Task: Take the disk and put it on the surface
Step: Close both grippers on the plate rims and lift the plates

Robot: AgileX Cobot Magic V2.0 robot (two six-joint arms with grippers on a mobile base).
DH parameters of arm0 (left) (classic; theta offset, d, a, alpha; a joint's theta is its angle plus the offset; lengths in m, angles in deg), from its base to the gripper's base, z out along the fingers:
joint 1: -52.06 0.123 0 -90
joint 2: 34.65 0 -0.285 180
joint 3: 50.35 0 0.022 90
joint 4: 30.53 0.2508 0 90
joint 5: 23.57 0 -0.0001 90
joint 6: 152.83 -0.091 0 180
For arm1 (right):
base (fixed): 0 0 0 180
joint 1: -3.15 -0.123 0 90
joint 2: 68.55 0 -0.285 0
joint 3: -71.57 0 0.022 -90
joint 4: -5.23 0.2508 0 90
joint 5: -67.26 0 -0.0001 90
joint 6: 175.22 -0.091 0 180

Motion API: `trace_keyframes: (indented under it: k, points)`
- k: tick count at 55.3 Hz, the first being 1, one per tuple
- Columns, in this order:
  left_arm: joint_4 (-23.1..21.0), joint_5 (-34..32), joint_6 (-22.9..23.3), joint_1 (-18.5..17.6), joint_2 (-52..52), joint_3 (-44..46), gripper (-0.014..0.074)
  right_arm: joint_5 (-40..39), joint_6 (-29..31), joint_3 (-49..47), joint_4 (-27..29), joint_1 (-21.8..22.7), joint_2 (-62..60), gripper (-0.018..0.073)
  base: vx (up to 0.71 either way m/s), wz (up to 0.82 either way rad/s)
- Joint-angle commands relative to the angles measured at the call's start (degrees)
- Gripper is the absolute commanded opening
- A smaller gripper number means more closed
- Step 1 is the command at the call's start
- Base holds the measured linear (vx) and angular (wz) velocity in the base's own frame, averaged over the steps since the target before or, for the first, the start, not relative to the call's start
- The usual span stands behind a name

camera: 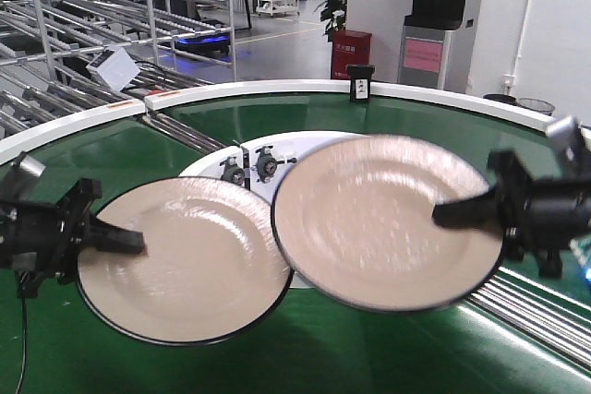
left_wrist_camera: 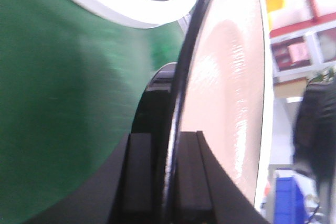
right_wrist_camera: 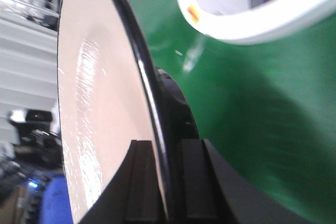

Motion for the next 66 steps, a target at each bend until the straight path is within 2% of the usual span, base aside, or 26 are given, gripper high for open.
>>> trace_keyframes:
  k: [1, 4, 8, 13, 21, 66]
  points:
    - [-7.4, -0.1, 4.7, -2.2, -4.8, 2.1, -0.0004, 1.3, -6.8, -5.9, 5.1, 0.0, -3.9, -0.0008, 0.0, 0.0]
    - [-7.4, -0.9, 6.5, -3.4, -5.6, 2.0, -0.0004, 1.3, -11.4, -7.5, 4.0, -0.1, -4.1, -0.0008, 0.0, 0.0]
    - [-7.4, -2.2, 8.5, -5.7, -6.2, 2.0, -0.0004, 1.3, -14.3, -9.3, 2.3, -0.1, -4.2, -0.0008, 0.0, 0.0]
    - [-7.2, -3.4, 9.3, -8.1, -6.6, 2.0, -0.0001, 1.4, -15.3, -10.7, 0.5, 0.0, -4.2, -0.0008, 0.0, 0.0]
    - [-7.3, -3.9, 9.3, -10.1, -6.6, 2.0, -0.0001, 1.9, -15.2, -10.7, 0.7, 0.0, -4.2, -0.0008, 0.0, 0.0]
    - [-7.3, -3.2, 9.2, -10.3, -6.6, 2.0, -0.0001, 1.8, -15.2, -10.7, 1.0, 0.0, -4.2, -0.0008, 0.0, 0.0]
